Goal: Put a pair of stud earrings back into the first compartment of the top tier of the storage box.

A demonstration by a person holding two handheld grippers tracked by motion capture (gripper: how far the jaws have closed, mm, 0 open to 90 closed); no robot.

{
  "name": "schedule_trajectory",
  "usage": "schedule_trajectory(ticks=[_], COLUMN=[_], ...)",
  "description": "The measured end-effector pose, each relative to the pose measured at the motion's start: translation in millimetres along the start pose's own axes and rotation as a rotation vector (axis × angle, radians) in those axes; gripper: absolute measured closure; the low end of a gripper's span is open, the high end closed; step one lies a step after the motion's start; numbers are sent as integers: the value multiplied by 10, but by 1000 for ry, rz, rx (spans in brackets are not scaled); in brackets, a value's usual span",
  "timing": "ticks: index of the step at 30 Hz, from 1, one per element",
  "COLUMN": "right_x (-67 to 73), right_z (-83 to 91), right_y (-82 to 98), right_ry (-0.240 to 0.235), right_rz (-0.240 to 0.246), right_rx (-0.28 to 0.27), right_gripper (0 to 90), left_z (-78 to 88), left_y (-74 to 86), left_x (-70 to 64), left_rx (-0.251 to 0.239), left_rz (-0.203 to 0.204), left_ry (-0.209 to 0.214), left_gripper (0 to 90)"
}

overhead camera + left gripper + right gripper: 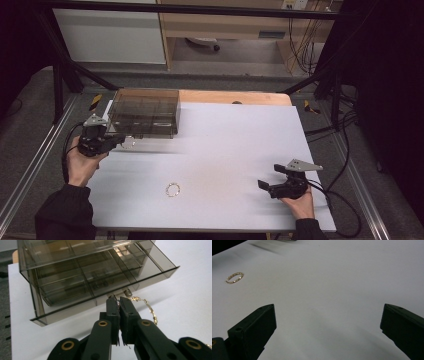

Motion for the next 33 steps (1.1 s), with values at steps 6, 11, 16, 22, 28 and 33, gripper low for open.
schedule_trajectory(ticks=[6, 11, 16, 22, 28, 33], right_x=[-3, 1, -1, 0, -3, -3], right_z=[-3, -2, -2, 1, -1, -1], right_y=[2, 1, 2, 1, 2, 2], right_ry=[1, 0, 1, 1, 2, 4], right_rz=[4, 1, 3, 1, 6, 5], right_rx=[1, 0, 2, 1, 3, 2], right_gripper=[9, 9, 8, 8, 8, 9], left_z=[19, 0, -42, -103, -178, -235], left_y=[-80, -142, -203, -233, -260, -266], left_x=[86, 146, 220, 328, 427, 489], left_rx=[-4, -3, 2, 7, 14, 20], left_rz=[-1, 6, 15, 36, 51, 61], left_ry=[-20, -30, -47, -61, -82, -98], left_gripper=[857, 857, 857, 856, 856, 857])
Point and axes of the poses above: each handheld gripper's, and its own axes: z roughly backward along the jaws, y roughly out of its underside, x roughly to its left, the point moved 2 cm from there along -z, roughly forward along the jaws, and after that the axes turned 4 degrees about -y, right-handed, at the moved point
